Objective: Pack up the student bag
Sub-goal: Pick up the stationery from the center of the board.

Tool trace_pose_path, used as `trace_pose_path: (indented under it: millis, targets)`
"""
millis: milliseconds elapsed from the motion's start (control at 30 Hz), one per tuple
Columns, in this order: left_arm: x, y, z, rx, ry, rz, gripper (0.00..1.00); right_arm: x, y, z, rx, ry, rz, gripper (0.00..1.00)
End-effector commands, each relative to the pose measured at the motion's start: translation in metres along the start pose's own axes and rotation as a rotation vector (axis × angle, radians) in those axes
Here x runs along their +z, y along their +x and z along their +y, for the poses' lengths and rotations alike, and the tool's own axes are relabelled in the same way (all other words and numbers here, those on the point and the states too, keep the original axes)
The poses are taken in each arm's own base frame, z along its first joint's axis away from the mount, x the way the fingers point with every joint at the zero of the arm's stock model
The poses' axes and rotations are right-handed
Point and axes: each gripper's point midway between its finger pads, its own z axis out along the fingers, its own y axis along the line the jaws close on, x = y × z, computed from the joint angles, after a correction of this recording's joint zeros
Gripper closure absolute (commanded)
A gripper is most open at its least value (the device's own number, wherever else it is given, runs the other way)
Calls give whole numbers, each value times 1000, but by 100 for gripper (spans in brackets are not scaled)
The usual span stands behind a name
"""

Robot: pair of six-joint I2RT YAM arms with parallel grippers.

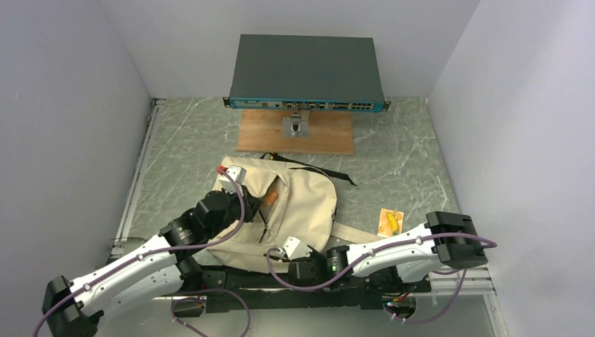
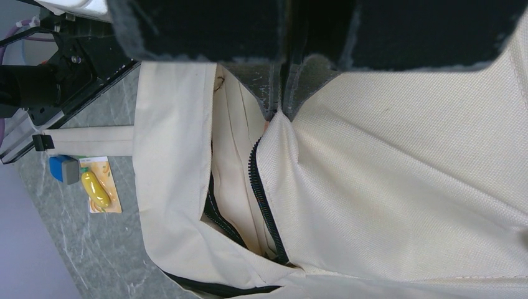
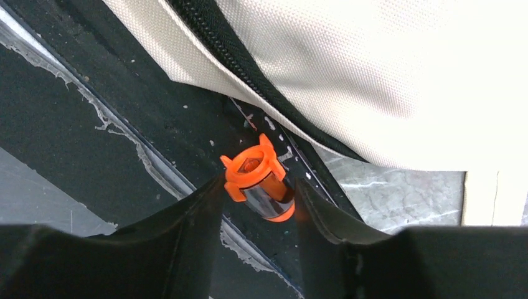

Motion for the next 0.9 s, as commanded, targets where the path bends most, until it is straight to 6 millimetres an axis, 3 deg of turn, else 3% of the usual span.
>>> trace_pose_path:
  millis: [0,200,333,467,633,733,867]
  targets:
    - [-12,-34,-29,-16,103,-80,100,-2,-18,10,28,-30,-54,56]
    - [-12,-34,-30,-14,105,-77,100,-10,-21,3,42,-10,-73,80]
    - [-10,-33,-30,-9,103,-69,100,-42,-40,-2,73,-24,-117,95]
    - [-9,-34,-31,-14,105,-73,100,-86,-92,-4,190,-161,-269,99]
    - [-10,-37,-28,-38,90,-97,100,-107,-184,-47,481,-390,-498,100]
    - [-9,-39,-32,-50,104,-96,100,-100,-228,-63,589,-451,-553,100]
    - [-10,-43,-36,-43,115,-98,100,-82,-261,-86,729,-461,-602,100]
